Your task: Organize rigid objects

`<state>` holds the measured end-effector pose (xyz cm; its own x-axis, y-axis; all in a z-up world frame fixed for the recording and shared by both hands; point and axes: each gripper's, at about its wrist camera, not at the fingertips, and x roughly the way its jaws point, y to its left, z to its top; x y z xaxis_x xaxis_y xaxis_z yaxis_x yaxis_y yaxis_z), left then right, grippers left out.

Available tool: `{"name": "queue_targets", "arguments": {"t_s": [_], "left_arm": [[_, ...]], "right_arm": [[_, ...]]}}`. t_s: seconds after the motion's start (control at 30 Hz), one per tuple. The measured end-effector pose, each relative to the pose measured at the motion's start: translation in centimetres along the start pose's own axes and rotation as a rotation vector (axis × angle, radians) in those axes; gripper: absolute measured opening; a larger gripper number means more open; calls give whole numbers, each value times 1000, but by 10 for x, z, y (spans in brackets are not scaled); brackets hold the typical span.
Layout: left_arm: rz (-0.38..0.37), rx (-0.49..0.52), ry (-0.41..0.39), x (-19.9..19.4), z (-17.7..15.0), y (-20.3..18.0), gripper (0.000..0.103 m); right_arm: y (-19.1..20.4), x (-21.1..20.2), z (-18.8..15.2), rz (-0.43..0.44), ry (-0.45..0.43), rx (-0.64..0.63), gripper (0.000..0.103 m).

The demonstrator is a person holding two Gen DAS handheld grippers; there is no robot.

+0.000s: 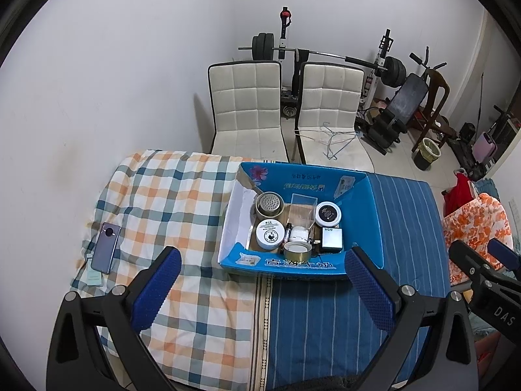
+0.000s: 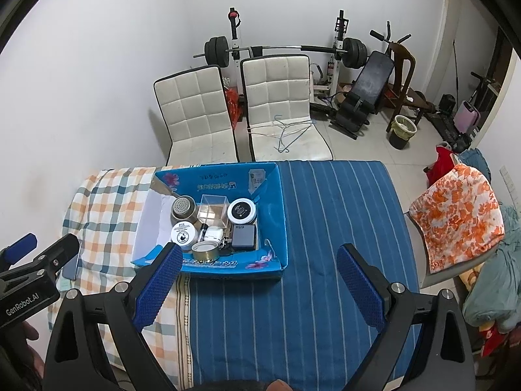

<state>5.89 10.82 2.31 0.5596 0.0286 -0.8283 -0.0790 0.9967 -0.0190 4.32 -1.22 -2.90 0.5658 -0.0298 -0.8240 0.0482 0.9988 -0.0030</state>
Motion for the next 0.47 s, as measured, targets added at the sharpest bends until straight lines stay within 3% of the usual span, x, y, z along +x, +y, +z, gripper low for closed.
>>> {"name": "queue_targets", "arguments": {"t_s": [0.47], "left_arm": [[-3,6,-17,-4,-2,0,103]], "right_arm": [[3,0,0,2,2,2,98]]}}
